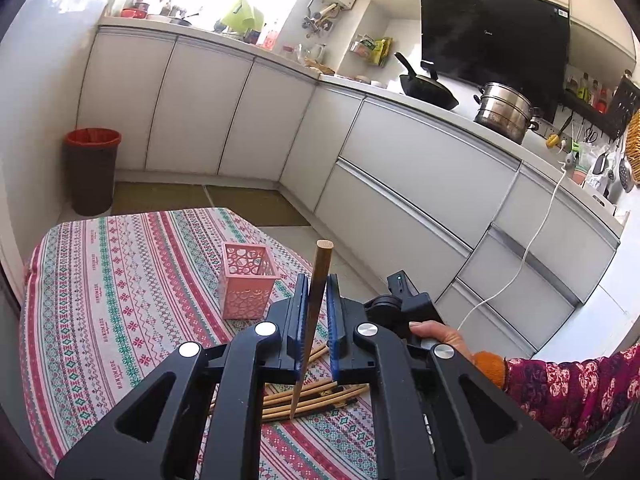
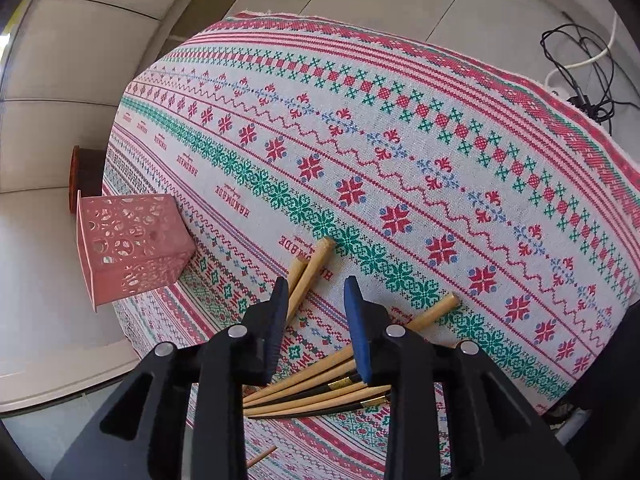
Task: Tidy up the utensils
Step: 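Lift the chopstick upright with the left tool while the right tool grasps another chopstick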
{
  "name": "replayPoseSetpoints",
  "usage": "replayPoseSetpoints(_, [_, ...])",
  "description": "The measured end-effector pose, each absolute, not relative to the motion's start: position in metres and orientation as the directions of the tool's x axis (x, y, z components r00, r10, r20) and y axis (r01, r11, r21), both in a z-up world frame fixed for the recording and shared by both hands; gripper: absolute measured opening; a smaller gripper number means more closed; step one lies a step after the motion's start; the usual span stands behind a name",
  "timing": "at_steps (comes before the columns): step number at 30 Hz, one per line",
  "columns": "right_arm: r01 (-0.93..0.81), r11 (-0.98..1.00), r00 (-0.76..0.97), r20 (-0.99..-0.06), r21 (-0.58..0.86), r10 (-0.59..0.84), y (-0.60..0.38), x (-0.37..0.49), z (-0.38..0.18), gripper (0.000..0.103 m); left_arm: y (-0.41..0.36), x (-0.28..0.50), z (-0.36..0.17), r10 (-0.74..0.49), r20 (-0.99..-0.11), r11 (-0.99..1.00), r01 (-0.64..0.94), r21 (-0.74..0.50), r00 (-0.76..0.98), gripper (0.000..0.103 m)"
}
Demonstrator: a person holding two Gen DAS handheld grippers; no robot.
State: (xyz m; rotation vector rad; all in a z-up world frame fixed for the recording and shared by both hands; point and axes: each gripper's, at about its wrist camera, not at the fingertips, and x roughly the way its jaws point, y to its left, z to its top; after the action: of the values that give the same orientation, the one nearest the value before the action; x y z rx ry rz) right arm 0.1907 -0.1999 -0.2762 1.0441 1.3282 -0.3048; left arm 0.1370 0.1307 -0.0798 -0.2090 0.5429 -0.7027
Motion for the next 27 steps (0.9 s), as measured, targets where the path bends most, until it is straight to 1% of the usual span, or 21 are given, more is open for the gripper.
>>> replayPoseSetpoints(2, [0.721,0.550,0.265,-0.901,0.421,0.343,-0.199,0.193,-0.277,0.030,0.130,0.137,-0.080,-0.664,-0.403,0.748,0.559,-0.358,0.630,0.008])
replayPoseSetpoints(4, [0.730,0.553,0.253,-0.910,0.402,0.327,-0.199,0.197,-0.278,0.026,0.132,0.139,-0.081,-0.666,-0.402,0.746,0.559,-0.362,0.628,0.008])
replayPoseSetpoints(5, [0.735,0.555,0.245,-0.915,0.390,0.320,-0.201,0.198,-0.280,0.022,0.133,0.139,-0.082,-0.669,-0.399,0.743,0.560,-0.366,0.627,0.008])
replayPoseSetpoints(6, [0.740,0.557,0.234,-0.920,0.378,0.313,-0.201,0.199,-0.282,0.021,0.134,0.139,-0.082,-0.672,-0.397,0.741,0.562,-0.368,0.626,0.008])
replayPoseSetpoints(9, [0.750,0.552,0.216,-0.924,0.363,0.314,-0.202,0.203,-0.290,0.021,0.136,0.137,-0.082,-0.679,-0.388,0.734,0.571,-0.367,0.623,0.008])
replayPoseSetpoints(19, [0.767,0.573,0.184,-0.955,0.287,0.232,-0.187,0.229,-0.294,0.021,0.147,0.135,-0.079,-0.693,-0.354,0.720,0.581,-0.380,0.628,0.008])
replayPoseSetpoints(20, [0.770,0.569,0.189,-0.955,0.290,0.230,-0.187,0.231,-0.294,0.014,0.147,0.135,-0.079,-0.692,-0.353,0.721,0.579,-0.380,0.630,0.008])
replayPoseSetpoints(21, [0.771,0.561,0.196,-0.951,0.301,0.240,-0.187,0.233,-0.296,0.012,0.148,0.135,-0.079,-0.689,-0.352,0.724,0.575,-0.381,0.634,0.008])
replayPoseSetpoints(24, [0.765,0.547,0.235,-0.938,0.341,0.256,-0.190,0.235,-0.298,0.009,0.149,0.134,-0.078,-0.679,-0.352,0.732,0.565,-0.379,0.644,0.008])
replayPoseSetpoints(27, [0.753,0.524,0.291,-0.915,0.399,0.278,-0.201,0.219,-0.293,0.009,0.147,0.134,-0.076,-0.672,-0.354,0.739,0.559,-0.377,0.650,0.008])
